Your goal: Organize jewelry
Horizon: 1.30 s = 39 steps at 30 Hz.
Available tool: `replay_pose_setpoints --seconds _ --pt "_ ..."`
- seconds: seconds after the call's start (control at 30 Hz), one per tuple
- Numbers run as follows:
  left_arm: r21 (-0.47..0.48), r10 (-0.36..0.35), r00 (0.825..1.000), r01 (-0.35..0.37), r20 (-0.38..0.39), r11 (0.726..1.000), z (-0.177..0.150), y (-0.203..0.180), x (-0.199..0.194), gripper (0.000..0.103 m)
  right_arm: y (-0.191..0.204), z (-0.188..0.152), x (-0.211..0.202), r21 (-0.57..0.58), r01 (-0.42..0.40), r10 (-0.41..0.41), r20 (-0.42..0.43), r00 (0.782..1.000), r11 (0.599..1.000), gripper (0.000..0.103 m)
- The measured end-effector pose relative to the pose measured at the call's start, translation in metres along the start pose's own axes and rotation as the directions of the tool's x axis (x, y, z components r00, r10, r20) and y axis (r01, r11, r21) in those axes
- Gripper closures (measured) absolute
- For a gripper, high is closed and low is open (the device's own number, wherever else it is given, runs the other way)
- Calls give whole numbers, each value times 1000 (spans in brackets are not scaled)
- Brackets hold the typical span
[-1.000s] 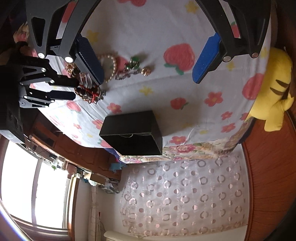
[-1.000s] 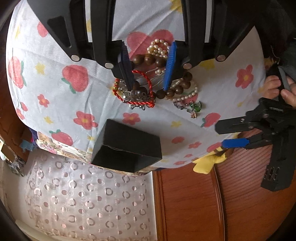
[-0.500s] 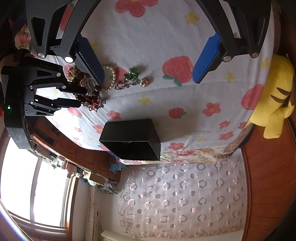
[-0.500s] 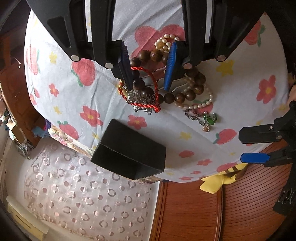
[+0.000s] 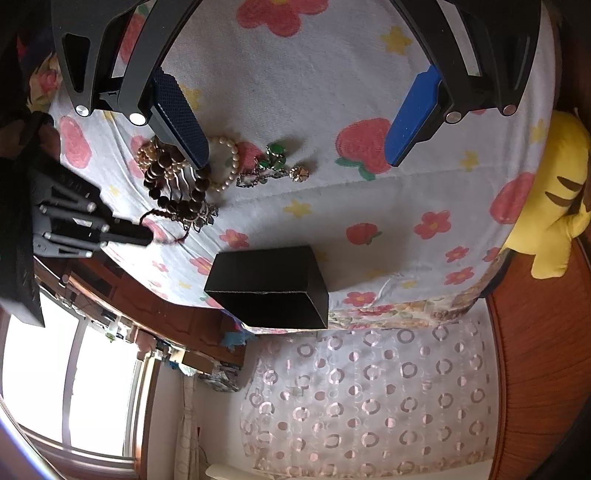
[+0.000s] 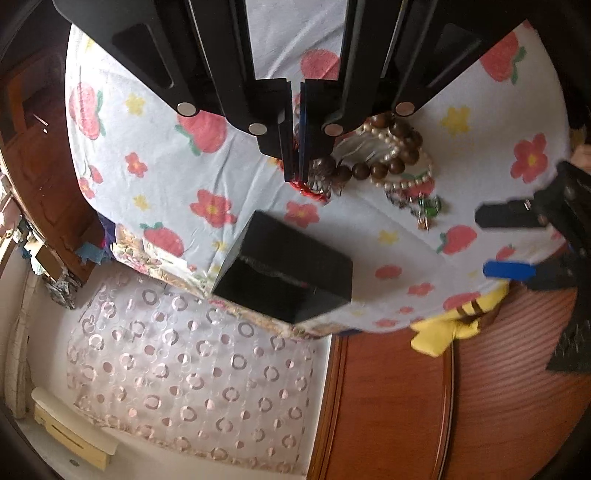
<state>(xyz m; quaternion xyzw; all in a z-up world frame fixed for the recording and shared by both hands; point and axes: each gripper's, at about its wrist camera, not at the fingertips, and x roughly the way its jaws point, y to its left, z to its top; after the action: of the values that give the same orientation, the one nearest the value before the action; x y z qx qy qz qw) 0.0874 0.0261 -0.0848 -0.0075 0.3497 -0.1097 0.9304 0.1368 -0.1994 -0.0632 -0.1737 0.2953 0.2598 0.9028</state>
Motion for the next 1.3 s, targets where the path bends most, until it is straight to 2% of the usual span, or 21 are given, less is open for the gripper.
replay_pose_setpoints --seconds 0.2,0.33,0.37,0.43,0.47,0.53,0.6,0.7,0.87,1.0,1.3 --pt "7 5 1000 -5 -11 1000 -2 1 4 11 -11 8 -25 36 4 -6 65 998 999 100" --pt "1 -16 1000 16 -16 1000 -2 2 5 12 -16 2 -36 71 -12 6 83 997 997 100" --pt "-1 -24 1000 24 -15 1000 -1 3 6 14 -17 -1 -38 81 -16 9 85 996 997 100" --pt "-9 -40 999 40 -24 999 1 5 9 33 -17 -8 -40 97 -26 18 83 996 995 100" --pt "-15 -47 998 46 -30 999 2 7 11 38 -17 -13 -40 107 -31 23 79 997 994 100" --pt "-25 -62 997 61 -51 998 5 11 18 53 -16 -21 -39 120 -38 29 71 997 992 100" --pt "-26 -67 995 65 -73 998 8 12 25 61 -16 -27 -38 132 -45 37 63 997 990 100" --pt "-22 -54 993 52 -101 998 12 13 37 65 -16 -32 -36 145 -50 42 58 997 988 100" --pt "-3 -38 991 38 -126 999 16 9 48 78 -16 -35 -37 155 -62 53 62 997 986 100" --pt "1 -27 990 27 -139 1000 17 8 54 100 -14 -36 -37 151 -69 60 67 996 986 100" --pt "-14 -19 995 17 -98 1000 21 19 43 100 -13 -35 -36 144 -71 62 67 996 987 100"
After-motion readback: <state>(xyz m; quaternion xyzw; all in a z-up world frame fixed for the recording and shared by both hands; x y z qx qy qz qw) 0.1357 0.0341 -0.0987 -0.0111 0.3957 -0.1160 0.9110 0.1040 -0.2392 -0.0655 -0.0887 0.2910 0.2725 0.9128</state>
